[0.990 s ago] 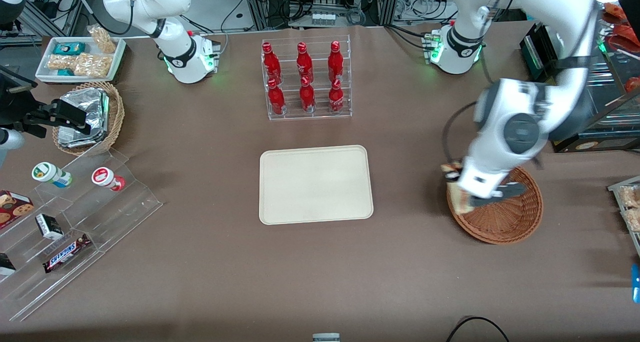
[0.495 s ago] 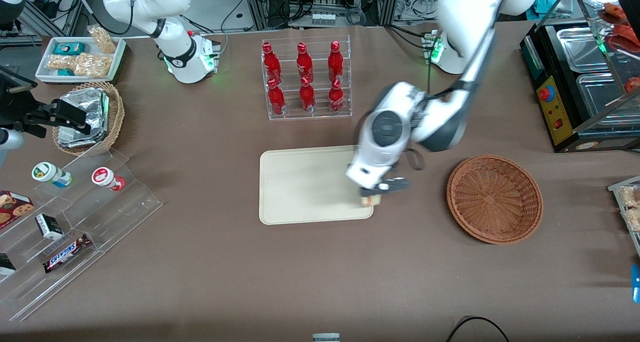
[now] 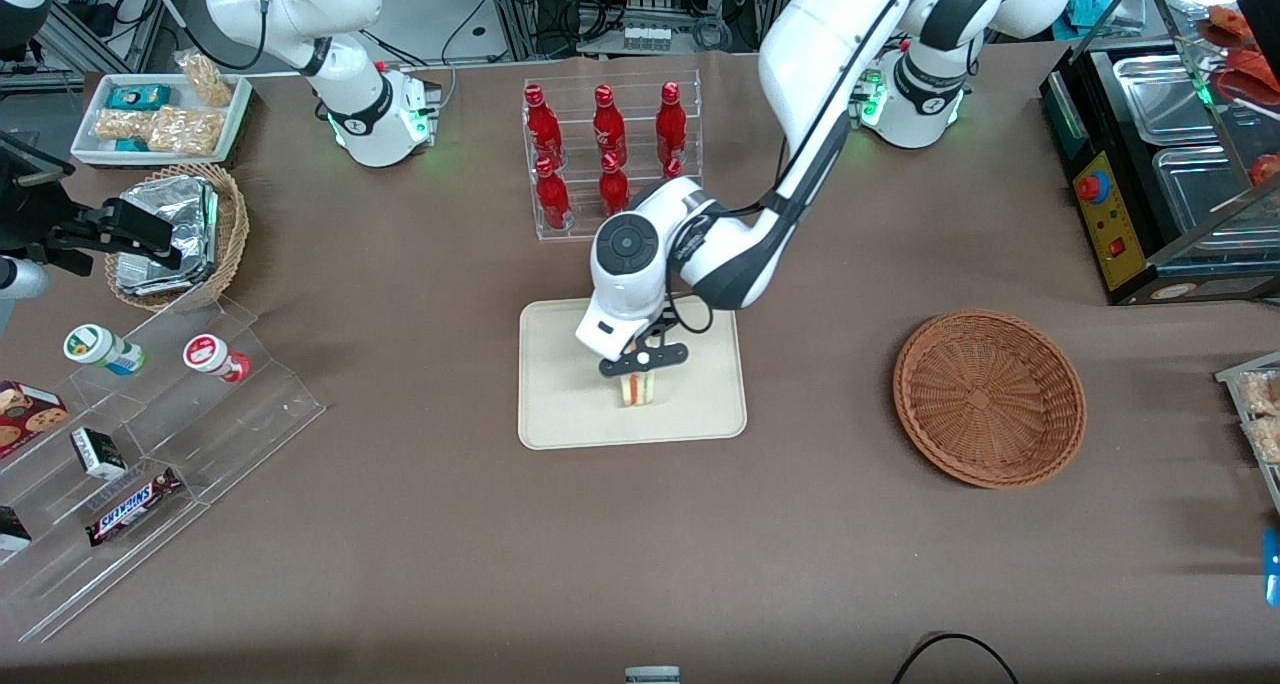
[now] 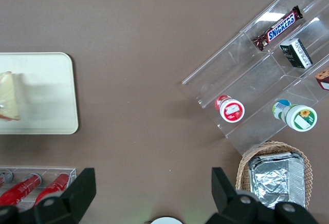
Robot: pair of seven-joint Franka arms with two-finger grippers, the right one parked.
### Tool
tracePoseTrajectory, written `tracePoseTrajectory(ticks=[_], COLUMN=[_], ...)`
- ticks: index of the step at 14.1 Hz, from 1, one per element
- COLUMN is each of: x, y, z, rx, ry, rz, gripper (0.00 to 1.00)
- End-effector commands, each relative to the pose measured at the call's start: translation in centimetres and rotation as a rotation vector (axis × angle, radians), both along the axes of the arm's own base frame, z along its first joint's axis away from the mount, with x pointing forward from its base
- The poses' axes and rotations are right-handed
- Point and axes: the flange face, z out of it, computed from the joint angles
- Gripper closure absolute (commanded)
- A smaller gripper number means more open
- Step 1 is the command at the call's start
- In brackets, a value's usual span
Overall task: Place sandwich from basket to tray
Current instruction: 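Carry the sandwich with the left gripper over the cream tray, then lower the sandwich onto the tray and open the left gripper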
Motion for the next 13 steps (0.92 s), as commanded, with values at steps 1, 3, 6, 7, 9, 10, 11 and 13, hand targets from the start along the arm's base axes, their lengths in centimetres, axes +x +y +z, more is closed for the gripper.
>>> tracePoseTrajectory(ticks=[1,3,6,7,9,10,11,13], x=[-0.7,-1.0,0.0,-0.2,-0.7,-0.3,-0.2,1.2], y=[-1.8,-2.0,-1.2,-0.7,0.8,2.6,4.7,10.1], z=[-1.7,-2.0,1.7,3.7,7.8,9.9,11.4,12.4], rx=[-0.006,0.000,-0.010,0.020,0.062,0.082,0.120,0.164], ry=[-0.032,-0.035,-0.061,-0.058,-0.059,-0.068,-0.047,-0.005], rz=[-0.016,-0.013,0.006,-0.005,-0.006,0.008,0.039,0.096], gripper=[0.92,0.26,0.00,0.00,0.00,0.00,0.00,0.00])
